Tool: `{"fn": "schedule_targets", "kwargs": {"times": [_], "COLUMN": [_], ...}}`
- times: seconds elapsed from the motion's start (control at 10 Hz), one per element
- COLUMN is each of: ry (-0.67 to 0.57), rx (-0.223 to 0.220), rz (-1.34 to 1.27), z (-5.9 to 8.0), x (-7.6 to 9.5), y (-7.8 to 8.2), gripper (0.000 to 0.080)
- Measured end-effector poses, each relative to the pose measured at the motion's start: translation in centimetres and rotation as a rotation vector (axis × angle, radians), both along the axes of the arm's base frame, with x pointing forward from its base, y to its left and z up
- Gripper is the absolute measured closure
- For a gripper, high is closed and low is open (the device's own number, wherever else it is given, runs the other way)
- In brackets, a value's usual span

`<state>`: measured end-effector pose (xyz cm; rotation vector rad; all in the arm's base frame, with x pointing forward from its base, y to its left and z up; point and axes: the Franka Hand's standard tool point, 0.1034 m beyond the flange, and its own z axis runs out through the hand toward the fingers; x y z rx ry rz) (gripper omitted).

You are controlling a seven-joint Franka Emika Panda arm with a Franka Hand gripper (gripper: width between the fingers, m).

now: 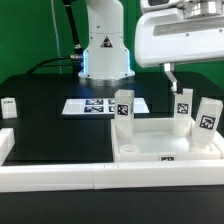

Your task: Assemble square table

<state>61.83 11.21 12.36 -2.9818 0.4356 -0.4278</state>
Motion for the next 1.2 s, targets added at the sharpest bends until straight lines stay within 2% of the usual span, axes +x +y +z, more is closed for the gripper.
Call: {"fn": "schedule_targets", "kwargs": {"times": [0.1,0.2,0.4,0.6,0.9,1.2], "ry": [0.049,0.165,0.237,0.229,0.276,0.278], "rx": [0.020,0.040,0.039,0.037,0.024,0.021], "rz": [0.001,0.006,0.002,-0.006,-0.043,-0.048], "z": [0.1,-0.6,-0.8,-0.9,-2.4,-2.9], "x": [0.3,-0.3,-0.4,-0.4,-0.8,-0.9], "y": [0.2,0.5,0.3,0.2,0.1,0.2], "gripper": [0.0150,0.0150,0.0150,0.0150,0.0150,0.0150]}}
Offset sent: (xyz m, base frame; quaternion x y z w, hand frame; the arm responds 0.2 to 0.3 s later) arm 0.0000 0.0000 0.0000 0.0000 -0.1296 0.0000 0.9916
